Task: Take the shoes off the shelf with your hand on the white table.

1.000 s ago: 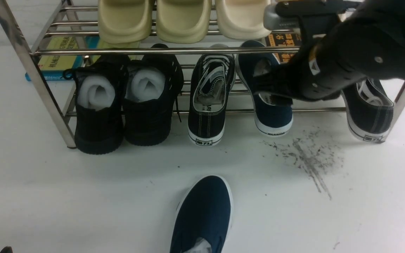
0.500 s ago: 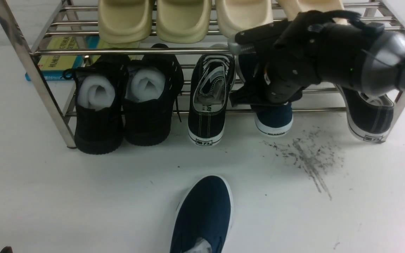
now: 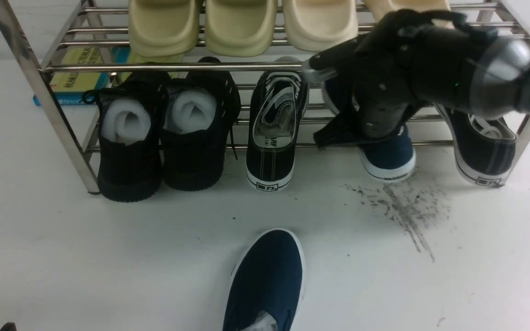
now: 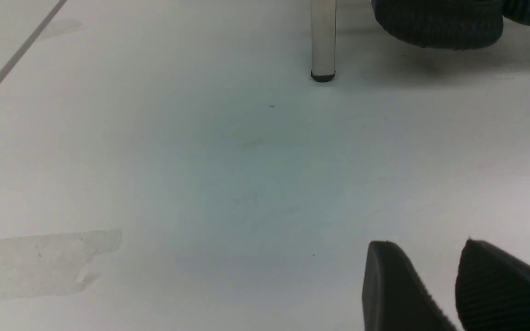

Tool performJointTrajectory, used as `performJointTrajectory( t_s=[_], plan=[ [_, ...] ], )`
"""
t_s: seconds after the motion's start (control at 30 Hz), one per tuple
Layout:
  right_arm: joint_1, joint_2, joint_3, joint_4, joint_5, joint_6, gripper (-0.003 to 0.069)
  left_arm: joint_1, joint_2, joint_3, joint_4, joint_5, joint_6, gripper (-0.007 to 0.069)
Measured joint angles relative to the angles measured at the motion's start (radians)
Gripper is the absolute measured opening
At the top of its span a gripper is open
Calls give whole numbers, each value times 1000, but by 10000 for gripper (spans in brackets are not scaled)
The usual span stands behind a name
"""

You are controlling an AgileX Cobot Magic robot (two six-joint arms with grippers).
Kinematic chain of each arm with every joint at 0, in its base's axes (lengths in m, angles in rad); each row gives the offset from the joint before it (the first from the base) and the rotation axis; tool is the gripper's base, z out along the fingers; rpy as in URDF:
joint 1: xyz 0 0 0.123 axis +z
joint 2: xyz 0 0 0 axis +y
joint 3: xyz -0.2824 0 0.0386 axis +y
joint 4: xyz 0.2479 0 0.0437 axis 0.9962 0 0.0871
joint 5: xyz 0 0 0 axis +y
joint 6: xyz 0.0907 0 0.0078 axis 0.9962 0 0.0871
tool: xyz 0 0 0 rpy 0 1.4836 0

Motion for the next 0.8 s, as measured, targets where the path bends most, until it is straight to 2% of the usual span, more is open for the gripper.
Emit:
performJointTrajectory(
  t_s=[0.17,0.4,0.53,0.67,0.7,0.8],
  plan=[
    [-1,-165,-42,180,211,-144,25,0,0,0,0,0,0,242],
    [18,-365,58,360,215,-187,25,0,0,0,6,0,0,242],
    [80,-462,202,377,208,-129,25,0,0,0,26,0,0,242],
    [253,-544,389,387,217,35,25,0,0,0,70,1,0,242],
    [261,-546,401,386,217,51,25,0,0,0,72,1,0,242],
    [381,-537,463,375,171,169,25,0,0,0,92,1,0,242]
  ],
)
